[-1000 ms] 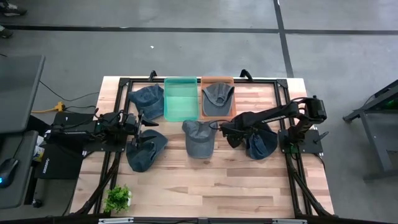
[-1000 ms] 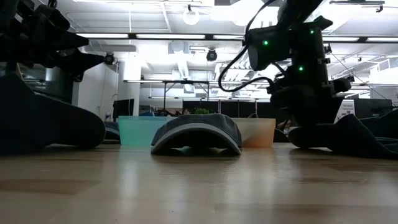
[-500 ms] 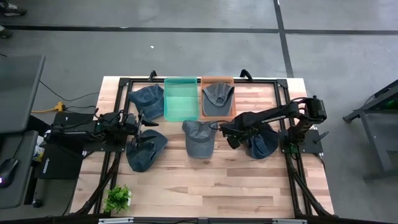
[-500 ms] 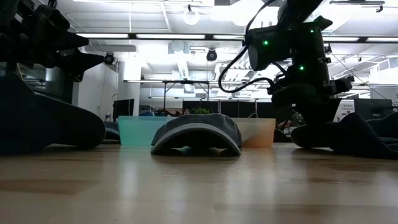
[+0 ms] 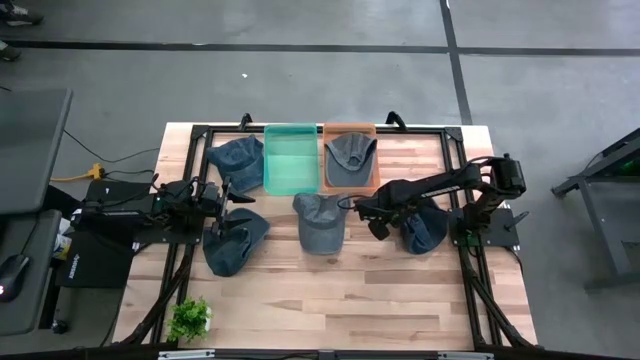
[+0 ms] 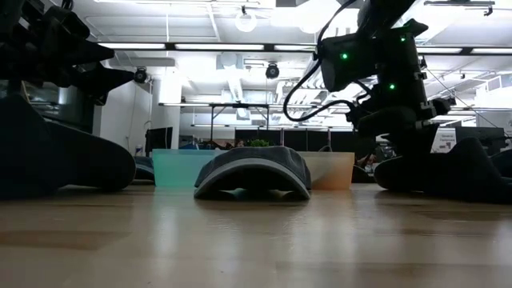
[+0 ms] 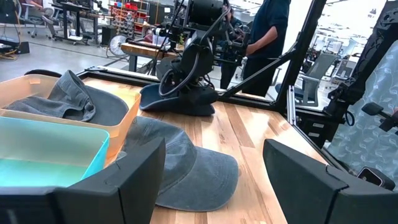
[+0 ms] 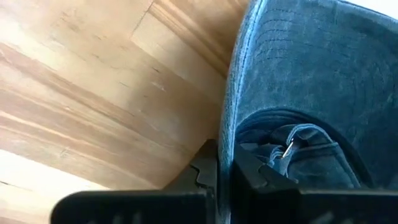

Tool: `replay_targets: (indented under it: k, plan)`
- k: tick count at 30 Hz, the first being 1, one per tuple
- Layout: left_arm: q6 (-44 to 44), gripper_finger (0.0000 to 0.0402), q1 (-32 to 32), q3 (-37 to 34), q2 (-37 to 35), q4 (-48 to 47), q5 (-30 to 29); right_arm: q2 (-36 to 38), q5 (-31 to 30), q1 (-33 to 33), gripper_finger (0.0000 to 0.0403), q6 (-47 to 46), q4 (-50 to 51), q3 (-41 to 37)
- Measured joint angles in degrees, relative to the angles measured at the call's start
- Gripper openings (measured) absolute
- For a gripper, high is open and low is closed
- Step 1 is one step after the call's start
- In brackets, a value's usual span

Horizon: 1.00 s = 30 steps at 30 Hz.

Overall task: Pick & Place hat
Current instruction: Put the bottom right blue cap into the green bin

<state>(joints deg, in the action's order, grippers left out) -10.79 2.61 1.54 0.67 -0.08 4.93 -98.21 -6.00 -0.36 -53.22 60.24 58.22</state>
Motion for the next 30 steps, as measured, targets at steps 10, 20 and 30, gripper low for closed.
replay_targets:
  k: [10,20,30]
  plan:
    - [0.04,0.0269,-0.02,-0.02,0.00,0.02,-5.67,0.00,0.35,0.13,0.0004,1.22,0.12,0.00]
    - [-0.52,0.0269,-0.02,-0.02,-0.04,2.32,-8.53,0.00,0.46,0.13,0.0004,1.86,0.25,0.00]
    - [-7.97,0.0269,-0.02,-0.02,-0.02,3.35,-6.88,0.02,0.93,0.13,0.0004,5.59,0.72,0.00]
